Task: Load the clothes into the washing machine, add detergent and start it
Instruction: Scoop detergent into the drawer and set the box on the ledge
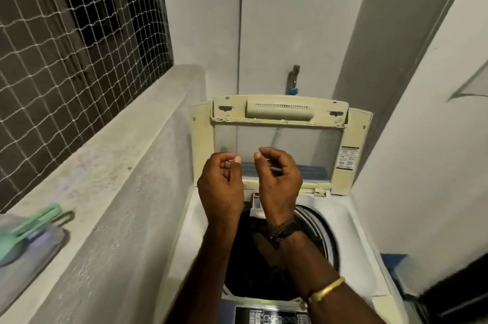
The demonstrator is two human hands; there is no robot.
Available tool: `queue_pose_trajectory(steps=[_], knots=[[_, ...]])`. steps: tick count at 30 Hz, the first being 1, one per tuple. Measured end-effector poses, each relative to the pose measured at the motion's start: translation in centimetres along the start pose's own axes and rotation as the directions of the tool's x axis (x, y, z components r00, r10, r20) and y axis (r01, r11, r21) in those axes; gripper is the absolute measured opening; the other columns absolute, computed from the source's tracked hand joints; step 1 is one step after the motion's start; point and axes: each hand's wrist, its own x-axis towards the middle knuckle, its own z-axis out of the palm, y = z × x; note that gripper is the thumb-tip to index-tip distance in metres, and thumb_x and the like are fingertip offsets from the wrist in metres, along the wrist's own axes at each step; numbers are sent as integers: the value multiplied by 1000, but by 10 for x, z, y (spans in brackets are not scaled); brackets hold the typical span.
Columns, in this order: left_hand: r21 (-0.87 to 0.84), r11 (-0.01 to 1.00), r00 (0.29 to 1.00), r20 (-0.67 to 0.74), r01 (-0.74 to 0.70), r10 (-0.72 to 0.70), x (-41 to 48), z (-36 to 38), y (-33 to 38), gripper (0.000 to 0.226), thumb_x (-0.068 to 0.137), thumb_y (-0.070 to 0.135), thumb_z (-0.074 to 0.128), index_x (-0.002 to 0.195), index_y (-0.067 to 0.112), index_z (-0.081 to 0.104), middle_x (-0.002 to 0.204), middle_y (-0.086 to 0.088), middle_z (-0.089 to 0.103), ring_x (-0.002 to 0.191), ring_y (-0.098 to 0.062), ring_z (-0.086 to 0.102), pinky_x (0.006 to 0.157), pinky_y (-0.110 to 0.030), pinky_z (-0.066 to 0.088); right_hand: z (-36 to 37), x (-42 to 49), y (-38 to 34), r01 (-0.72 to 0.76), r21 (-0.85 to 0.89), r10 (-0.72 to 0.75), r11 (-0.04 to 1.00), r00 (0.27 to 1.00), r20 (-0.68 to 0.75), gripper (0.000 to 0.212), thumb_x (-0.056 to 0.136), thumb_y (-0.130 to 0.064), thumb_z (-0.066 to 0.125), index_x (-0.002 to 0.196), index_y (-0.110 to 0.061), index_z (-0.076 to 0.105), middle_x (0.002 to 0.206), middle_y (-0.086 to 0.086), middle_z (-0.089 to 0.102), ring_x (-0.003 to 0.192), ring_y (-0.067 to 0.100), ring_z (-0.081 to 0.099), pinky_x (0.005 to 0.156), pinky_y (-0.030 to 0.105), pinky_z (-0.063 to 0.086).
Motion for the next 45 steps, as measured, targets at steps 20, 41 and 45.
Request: queue_pose_trajectory(steps=[20, 41, 45], knots=[[-32, 988, 974, 178, 151, -143, -33, 73, -39, 11, 92, 26, 66, 101, 20, 69, 91, 11, 70, 79, 2, 63, 66, -4, 43, -57, 6, 73, -188, -86, 167, 978, 964, -208, 9, 87, -14, 75, 96, -16, 75, 88, -6, 73, 81, 3, 66, 71, 15, 54], [-137, 421, 443, 300, 897, -845, -57, 126, -159, 12, 91, 15, 66, 90, 4, 69, 72, -10, 64, 65, -19, 58, 68, -35, 55, -63, 0, 193, -849, 302, 901, 434, 413, -135, 12, 87, -3, 67, 94, 4, 73, 71, 12, 62, 58, 17, 56, 53, 24, 53], [-176, 272, 313, 288, 946, -905, -55, 133, -167, 16, 90, 20, 70, 89, 5, 66, 82, -10, 63, 73, -17, 60, 61, -27, 54, -66, -1, 208, -868, 298, 918, 397, 368, -151, 10, 89, -9, 69, 94, -1, 71, 66, 8, 59, 57, 15, 55, 49, 22, 53]])
